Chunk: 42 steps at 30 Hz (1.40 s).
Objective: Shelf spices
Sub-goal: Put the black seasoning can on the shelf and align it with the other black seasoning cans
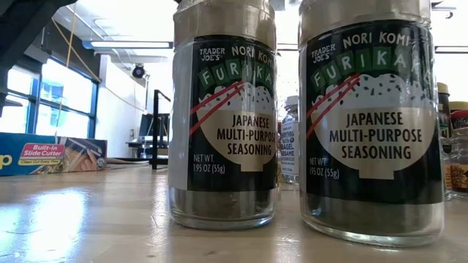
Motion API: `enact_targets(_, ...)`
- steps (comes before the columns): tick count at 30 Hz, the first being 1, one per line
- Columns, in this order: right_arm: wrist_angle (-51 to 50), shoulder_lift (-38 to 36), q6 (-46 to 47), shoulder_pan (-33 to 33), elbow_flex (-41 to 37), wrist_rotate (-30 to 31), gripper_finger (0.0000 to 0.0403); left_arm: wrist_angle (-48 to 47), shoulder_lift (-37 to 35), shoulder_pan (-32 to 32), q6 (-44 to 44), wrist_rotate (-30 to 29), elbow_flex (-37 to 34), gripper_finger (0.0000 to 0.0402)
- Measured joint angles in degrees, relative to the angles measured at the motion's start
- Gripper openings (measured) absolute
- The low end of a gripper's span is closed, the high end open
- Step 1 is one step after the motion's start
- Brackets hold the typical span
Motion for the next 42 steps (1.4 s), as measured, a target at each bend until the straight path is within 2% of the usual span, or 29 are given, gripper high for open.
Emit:
enact_targets(6, 0.03, 0.01, 0.39, 0.0, 0.0, -0.04, 0.0284, 4.96, -0.02, 2.07, 2.1, -1.66, -4.37, 0.0043)
enact_targets(14, -0.01, 0.01, 0.43, 0.0, 0.0, -0.07, 0.0284, 5.64, -0.04, 4.02, 4.52, -1.54, -5.31, 0.0017)
enact_targets(19, -0.12, 0.01, 0.43, 0.0, 0.0, -0.07, 0.0284, 5.61, -0.04, 5.04, 5.1, -0.24, -5.33, 0.0013)
enact_targets(42, -0.4, 0.0, 0.69, 0.0, 0.0, -0.98, 0.0284, 2.06, -0.04, 5.74, 6.95, -1.92, -5.85, 0.0007)
